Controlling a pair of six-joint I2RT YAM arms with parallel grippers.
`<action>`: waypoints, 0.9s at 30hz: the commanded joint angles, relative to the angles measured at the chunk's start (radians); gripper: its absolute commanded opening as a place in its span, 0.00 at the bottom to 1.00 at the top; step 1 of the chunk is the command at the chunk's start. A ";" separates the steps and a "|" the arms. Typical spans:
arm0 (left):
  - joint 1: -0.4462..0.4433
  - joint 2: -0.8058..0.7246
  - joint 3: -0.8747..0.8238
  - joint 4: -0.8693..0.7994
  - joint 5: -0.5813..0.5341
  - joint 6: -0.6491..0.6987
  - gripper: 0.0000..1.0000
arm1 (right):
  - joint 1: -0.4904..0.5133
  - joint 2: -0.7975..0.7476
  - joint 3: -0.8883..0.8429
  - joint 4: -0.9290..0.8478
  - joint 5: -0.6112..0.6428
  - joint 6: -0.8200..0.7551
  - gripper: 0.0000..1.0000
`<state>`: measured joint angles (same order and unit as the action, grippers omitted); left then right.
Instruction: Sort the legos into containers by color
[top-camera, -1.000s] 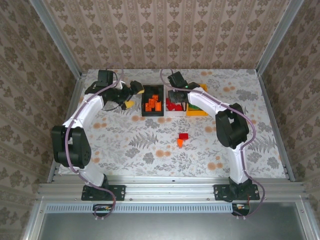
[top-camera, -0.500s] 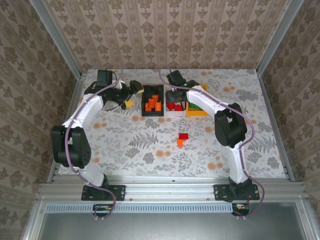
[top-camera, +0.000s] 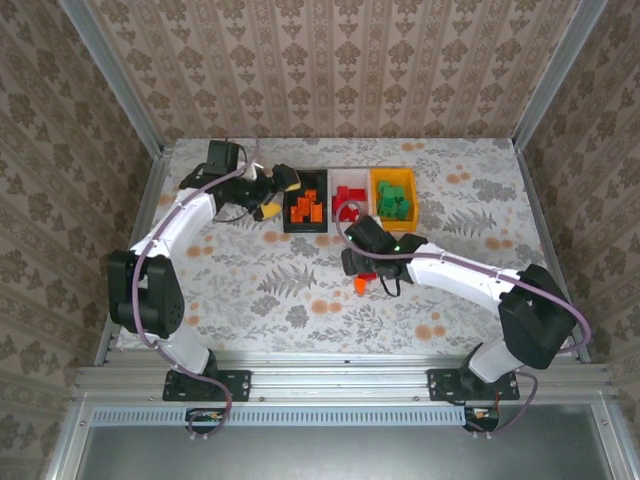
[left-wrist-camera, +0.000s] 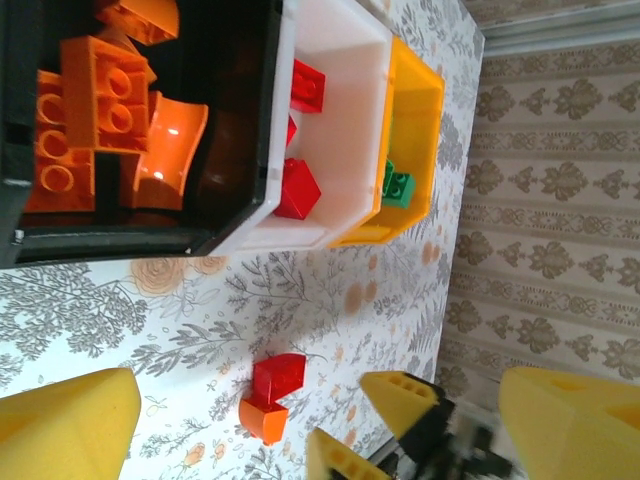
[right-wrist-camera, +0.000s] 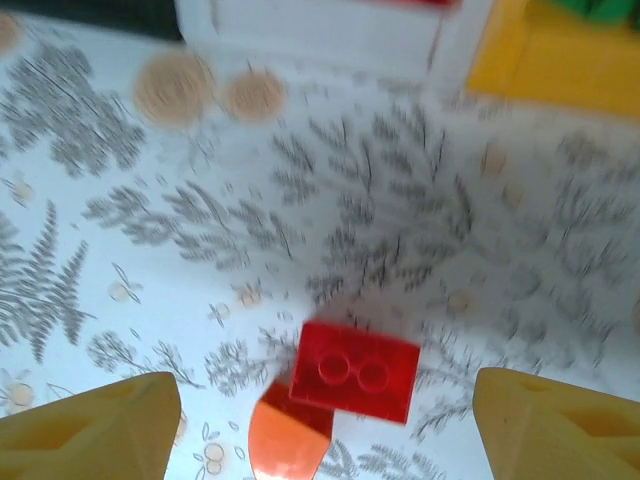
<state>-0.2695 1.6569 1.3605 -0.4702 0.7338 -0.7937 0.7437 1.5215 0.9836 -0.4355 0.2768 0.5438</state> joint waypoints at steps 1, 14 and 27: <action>-0.019 0.000 -0.011 0.002 0.005 -0.003 1.00 | -0.005 0.030 -0.026 0.080 0.018 0.117 0.80; -0.031 0.017 -0.008 -0.007 -0.002 0.005 1.00 | -0.020 0.193 -0.044 0.162 0.059 0.157 0.71; -0.033 0.034 -0.008 -0.005 -0.001 0.007 1.00 | -0.025 0.212 -0.076 0.179 0.075 0.140 0.53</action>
<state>-0.2996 1.6844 1.3605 -0.4706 0.7334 -0.7937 0.7242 1.7309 0.9302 -0.2565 0.3164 0.6849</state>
